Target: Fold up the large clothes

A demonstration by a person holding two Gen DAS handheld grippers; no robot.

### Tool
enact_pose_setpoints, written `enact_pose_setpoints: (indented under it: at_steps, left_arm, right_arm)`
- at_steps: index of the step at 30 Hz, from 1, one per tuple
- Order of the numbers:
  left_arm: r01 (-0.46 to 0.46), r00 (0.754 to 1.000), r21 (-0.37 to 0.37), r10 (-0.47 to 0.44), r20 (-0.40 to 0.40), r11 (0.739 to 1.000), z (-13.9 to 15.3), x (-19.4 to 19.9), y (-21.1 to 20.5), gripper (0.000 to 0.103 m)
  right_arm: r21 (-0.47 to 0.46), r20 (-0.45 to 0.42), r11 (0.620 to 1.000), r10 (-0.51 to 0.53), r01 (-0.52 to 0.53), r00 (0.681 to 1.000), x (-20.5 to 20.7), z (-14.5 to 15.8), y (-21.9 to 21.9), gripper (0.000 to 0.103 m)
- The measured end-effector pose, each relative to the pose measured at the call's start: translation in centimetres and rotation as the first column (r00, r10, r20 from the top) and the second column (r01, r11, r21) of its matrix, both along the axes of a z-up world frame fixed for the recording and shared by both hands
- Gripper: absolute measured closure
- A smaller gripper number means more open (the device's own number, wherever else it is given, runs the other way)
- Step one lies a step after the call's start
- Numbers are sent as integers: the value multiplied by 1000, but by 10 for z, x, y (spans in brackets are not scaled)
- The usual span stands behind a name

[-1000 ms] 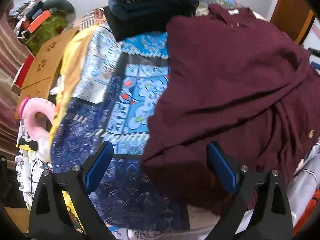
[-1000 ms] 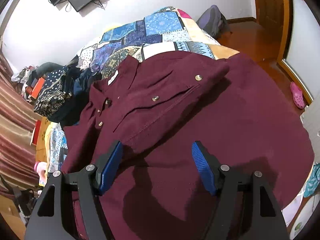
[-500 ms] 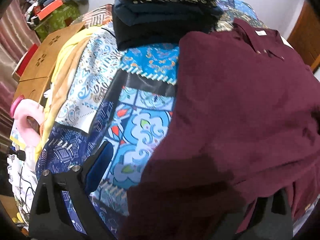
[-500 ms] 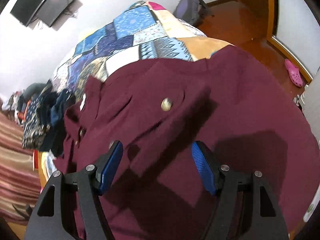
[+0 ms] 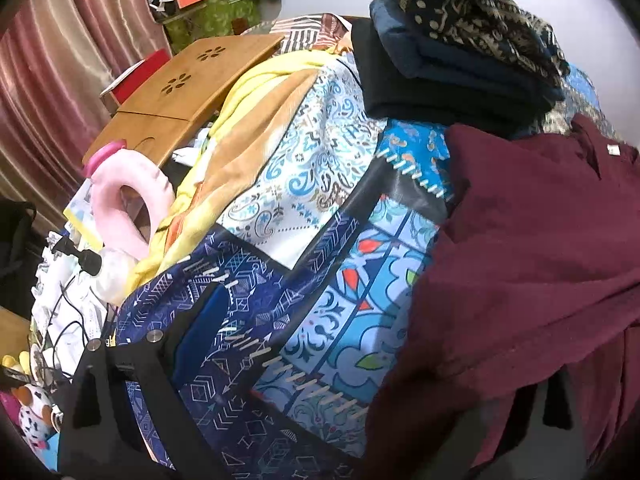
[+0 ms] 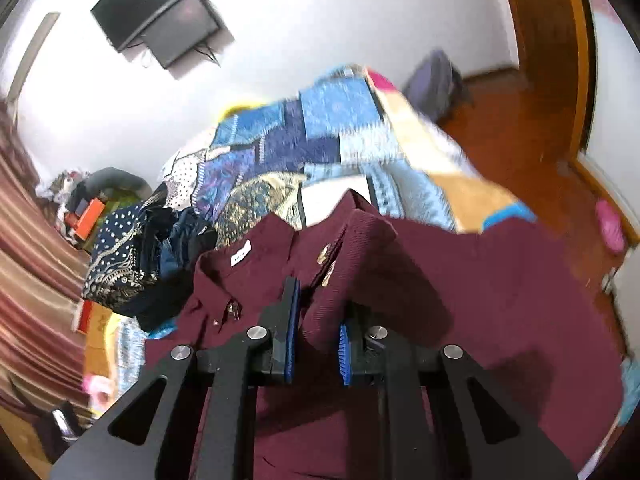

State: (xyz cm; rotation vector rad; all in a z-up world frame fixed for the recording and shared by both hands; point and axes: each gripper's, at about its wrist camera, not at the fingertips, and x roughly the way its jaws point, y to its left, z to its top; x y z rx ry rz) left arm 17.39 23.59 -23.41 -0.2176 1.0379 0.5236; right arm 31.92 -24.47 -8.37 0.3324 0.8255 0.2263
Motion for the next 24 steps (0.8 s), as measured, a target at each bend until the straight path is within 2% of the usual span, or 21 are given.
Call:
enact_pose_setpoints:
  at_steps: [3,6,11,13,18,24]
  left_arm:
    - [36,999,15,-35,-33,999,-6,0,-6,7]
    - [56,996,-8,-57,-67,998,-16,-2,-9,7]
    - [75,993,-46,-79,-88,996,-20,-10,-11,7]
    - [98,990,-67,-104,-92,993,-17,-13,-15,7]
    - [187,981,-45,-190,-51,981,14,-25,-36,7]
    - [288,955,19,-289,72,957,72,-29,-73,7]
  right_arm:
    - [-88,32,996,-23,26,999,-18,-2,-2,88]
    - [-137,-30,989,-56,51,998,-21,-27,-15,88]
    - [-60,-193,996,-82,72,978,-30,-73,-50,87]
    - [-45,-194,996,-86,79,977,-38,-76,-53,84]
    - [-105,-170,991,-95,78,981,-53,-61,-55,67]
    - [-64,-149,993,-110,101,983,-64,-46,-70,63]
